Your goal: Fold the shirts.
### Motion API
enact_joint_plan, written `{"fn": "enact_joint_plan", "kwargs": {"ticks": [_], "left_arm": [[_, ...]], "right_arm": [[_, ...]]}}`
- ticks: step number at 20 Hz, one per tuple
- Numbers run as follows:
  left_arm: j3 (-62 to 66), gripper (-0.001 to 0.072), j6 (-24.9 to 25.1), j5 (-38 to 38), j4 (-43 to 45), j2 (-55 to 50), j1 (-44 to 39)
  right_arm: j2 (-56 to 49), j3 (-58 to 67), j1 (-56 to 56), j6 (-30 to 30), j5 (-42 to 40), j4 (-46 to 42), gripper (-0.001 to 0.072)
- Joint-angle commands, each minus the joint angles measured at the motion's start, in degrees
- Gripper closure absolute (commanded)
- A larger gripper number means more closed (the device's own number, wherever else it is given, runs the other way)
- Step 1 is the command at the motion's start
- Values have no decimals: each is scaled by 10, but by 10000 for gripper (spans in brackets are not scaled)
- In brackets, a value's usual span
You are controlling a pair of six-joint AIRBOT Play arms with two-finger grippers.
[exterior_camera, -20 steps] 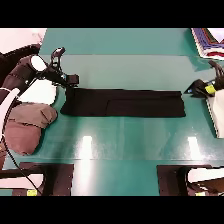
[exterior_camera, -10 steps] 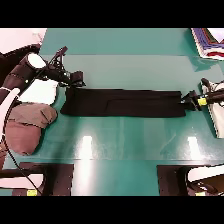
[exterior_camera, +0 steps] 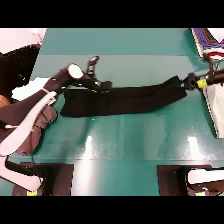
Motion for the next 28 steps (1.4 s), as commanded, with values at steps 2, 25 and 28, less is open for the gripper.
{"fn": "enact_joint_plan", "kwargs": {"ticks": [2, 25, 28], "left_arm": [[100, 683, -16, -3, -1, -106, -69], [131, 682, -23, -153, 271, 189, 238], [131, 681, -23, -166, 271, 224, 279]], "right_arm": [[57, 101, 79, 38, 15, 3, 696], [-126, 227, 548, -49, -248, 145, 691], [-212, 324, 593, -49, -244, 131, 601]]}}
